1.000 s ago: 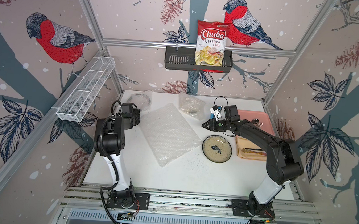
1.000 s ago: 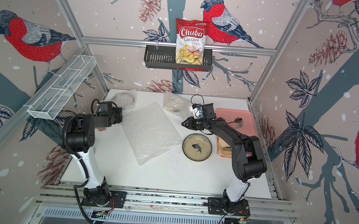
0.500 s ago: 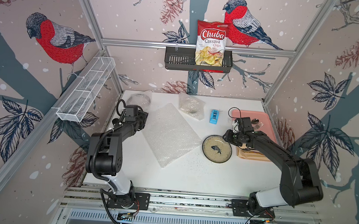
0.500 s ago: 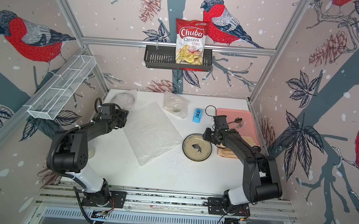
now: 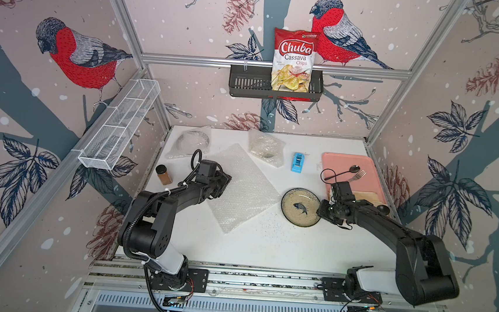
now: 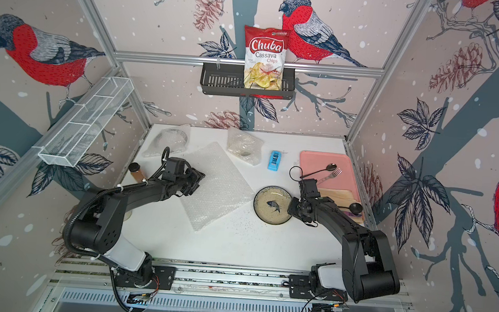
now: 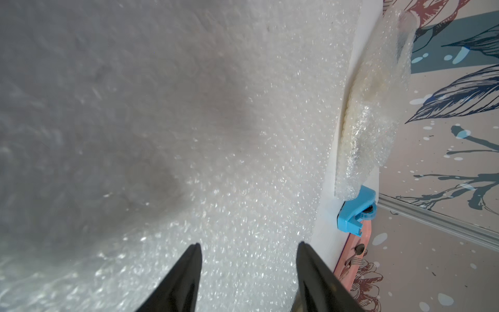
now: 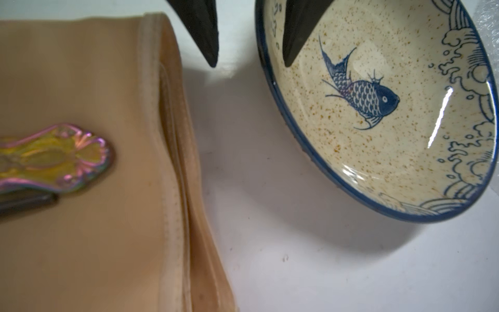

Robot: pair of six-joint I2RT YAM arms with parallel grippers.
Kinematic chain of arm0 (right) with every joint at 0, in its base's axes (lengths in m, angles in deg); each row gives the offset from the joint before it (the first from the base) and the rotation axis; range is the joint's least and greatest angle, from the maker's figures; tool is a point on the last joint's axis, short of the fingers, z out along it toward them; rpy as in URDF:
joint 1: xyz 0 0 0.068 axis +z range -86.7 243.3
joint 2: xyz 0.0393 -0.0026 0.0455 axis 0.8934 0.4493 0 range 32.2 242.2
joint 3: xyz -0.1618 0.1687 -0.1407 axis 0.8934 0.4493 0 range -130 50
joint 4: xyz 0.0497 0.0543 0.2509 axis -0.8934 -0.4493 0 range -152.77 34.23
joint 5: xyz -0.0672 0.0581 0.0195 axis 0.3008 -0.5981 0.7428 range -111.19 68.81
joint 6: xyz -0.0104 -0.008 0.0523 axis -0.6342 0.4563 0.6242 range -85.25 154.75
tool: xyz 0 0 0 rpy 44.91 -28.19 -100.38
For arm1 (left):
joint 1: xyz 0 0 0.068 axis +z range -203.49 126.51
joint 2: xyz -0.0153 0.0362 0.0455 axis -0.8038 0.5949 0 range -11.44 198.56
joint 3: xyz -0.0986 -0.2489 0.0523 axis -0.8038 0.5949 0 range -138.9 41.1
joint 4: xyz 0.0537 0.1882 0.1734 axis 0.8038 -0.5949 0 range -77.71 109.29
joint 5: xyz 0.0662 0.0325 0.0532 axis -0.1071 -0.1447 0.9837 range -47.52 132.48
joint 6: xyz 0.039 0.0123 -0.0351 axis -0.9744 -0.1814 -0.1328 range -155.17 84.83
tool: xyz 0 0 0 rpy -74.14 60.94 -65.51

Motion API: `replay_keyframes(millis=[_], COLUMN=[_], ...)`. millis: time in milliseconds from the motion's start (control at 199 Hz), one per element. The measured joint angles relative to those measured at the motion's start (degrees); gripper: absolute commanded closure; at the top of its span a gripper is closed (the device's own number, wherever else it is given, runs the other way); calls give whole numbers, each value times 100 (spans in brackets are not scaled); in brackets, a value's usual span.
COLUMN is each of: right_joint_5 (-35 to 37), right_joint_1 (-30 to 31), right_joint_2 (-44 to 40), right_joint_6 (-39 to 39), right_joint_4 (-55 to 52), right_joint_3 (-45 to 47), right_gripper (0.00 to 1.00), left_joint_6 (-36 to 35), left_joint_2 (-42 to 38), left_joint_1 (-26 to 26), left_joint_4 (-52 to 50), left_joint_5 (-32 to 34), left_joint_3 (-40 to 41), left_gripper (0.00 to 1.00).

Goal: Wrap dinner plates in bubble wrap
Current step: Pick up the plate at the center of the board.

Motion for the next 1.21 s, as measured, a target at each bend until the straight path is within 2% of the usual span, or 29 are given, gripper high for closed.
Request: replay_keyframes(millis=[216,301,583,748,819,989,1205], right_joint_5=[-553,-833,-922,-1043,-1110,-1143,-1228], right_joint_1=[-92,-151,-199,179,476,1335,2149], right_joint_2=[61,55,-341,-570,-262,1088,2949], right_joint_6=[170,260,258,236,240,260,280], right_joint_4=[734,1095,1239,1003,1126,1143,1137], right_joint_3=[361,461,520,-72,-470,-1700,-3805], right_gripper=[86,91,97,97,97,97,97], left_joint_6=[-72,-120,-455,-715,-828,-1064,-1200], left_joint_2=[-297,-461,-964,-1617,-1808,-2140,-2645], left_joint_1=[-120,-120,-50,503,649,1080,1565], left_joint_4=[94,72,-317,-811,-1104,-1517,-1899], left_joint_5=[-195,-284,-400,-503,-579,-595,-754], left_joint_3=[389,533,632,1005,1064,1261,1657], left_gripper=[42,42,41,41,41,41,41])
